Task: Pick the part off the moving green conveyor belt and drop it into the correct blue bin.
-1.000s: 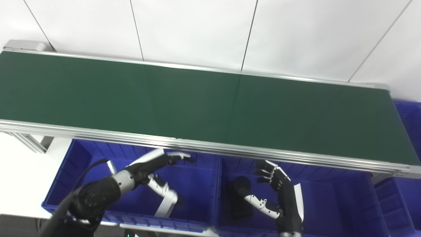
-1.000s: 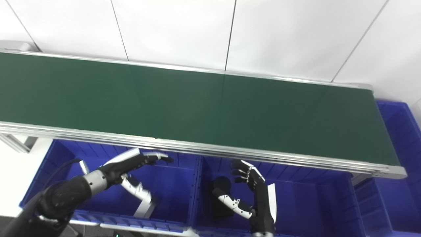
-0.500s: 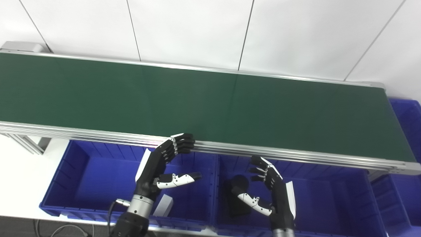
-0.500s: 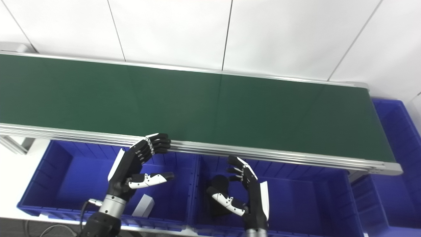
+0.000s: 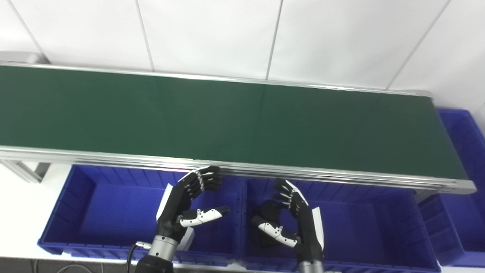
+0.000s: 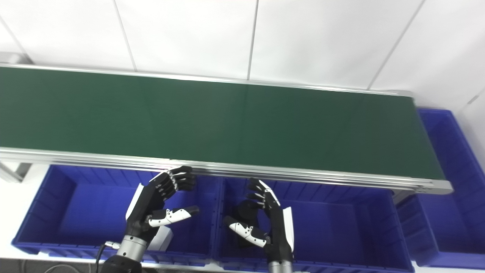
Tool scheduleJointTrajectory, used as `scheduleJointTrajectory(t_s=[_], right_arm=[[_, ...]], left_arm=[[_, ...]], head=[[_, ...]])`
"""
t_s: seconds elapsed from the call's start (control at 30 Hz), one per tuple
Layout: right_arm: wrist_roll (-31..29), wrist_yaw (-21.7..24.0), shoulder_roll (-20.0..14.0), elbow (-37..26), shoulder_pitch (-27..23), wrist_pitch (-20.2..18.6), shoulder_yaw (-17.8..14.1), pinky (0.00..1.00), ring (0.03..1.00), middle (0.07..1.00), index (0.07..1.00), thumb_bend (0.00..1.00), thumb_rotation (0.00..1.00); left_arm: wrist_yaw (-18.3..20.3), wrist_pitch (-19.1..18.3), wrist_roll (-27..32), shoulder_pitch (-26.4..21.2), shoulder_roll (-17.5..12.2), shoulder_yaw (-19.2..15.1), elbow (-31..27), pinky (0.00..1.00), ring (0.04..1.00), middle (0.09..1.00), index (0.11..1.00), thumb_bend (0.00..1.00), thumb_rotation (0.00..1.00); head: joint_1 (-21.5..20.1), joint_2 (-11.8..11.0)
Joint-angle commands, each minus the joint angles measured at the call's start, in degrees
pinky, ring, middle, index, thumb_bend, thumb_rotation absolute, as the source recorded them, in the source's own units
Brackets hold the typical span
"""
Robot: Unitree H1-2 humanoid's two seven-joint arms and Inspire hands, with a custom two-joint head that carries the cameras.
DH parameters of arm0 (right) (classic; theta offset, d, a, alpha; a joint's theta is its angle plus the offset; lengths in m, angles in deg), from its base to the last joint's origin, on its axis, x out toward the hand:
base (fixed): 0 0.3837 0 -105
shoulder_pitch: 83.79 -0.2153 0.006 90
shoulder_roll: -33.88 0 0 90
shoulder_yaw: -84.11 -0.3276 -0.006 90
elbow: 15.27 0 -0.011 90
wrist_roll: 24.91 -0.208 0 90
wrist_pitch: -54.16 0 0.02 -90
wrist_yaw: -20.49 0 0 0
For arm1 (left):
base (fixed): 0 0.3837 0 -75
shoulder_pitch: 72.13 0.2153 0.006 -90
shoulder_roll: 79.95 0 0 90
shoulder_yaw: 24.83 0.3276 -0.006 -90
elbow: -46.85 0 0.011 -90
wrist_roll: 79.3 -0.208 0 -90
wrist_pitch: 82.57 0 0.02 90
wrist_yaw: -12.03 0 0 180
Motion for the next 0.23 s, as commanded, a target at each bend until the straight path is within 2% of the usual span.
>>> scheduleJointTrajectory(t_s=[0.0,0.2], right_arm=[[0.33,-1.0,0.87,-1.13,-0.42,2.8,-0.35,0.6,0.716,0.782,0.813,0.66,0.0],[-0.04,-0.4,1.09,-1.04,-0.18,2.58,-1.27,0.61,0.724,0.784,0.814,0.69,0.0]], left_arm=[[-1.43,2.36,0.45,-0.82,0.76,-0.67,-0.88,0.61,0.628,0.655,0.683,0.74,0.0],[-3.24,2.36,-0.49,-0.77,1.45,-1.12,-0.37,0.61,0.623,0.642,0.665,0.69,0.0]], head=[[0.05,-0.01],[1.0,-0.07]])
